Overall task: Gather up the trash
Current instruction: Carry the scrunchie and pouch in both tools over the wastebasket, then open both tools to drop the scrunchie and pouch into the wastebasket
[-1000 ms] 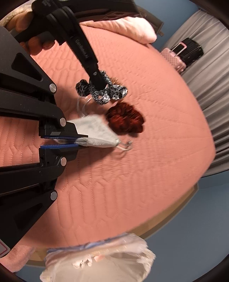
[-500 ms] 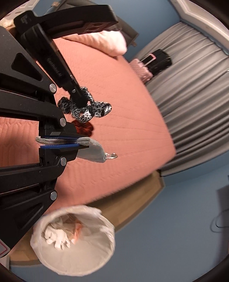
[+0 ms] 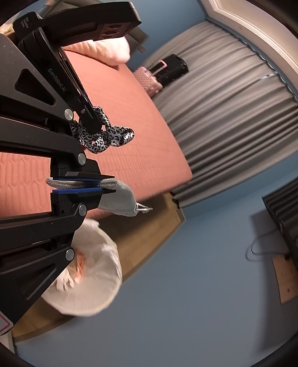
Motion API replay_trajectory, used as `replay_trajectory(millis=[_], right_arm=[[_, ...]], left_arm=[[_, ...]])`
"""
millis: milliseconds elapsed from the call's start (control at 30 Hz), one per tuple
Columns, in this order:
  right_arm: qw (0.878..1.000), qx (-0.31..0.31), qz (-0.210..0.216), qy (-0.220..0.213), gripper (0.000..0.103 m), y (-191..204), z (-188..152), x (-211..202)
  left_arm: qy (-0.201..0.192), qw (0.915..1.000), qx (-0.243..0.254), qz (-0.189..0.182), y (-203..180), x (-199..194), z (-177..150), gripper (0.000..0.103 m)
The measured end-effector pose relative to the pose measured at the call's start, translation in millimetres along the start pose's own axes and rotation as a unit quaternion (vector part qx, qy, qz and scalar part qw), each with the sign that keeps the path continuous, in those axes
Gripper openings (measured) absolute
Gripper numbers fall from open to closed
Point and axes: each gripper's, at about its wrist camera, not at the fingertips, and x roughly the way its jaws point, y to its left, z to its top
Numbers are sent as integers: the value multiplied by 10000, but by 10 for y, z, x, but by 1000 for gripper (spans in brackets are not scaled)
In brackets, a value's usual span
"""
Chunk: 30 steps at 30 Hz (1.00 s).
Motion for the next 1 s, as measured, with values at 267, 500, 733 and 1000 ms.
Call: replay_trajectory(millis=[267, 500, 733, 1000], right_arm=[[9989, 220, -287, -282, 4, -410, 112, -306], [9977, 368, -451, -359, 4, -614, 138, -421], [9974, 367, -513, -338, 5, -677, 154, -378], [9977, 324, -498, -316, 11, -603, 93, -330]], left_arm=[[109, 9984, 472, -289, -517, 150, 18, 12], [260, 9969, 615, -408, -780, 301, 20, 29], [122, 9984, 514, -194, -793, 322, 31, 62], [162, 9991, 383, -55, -714, 351, 7, 62]])
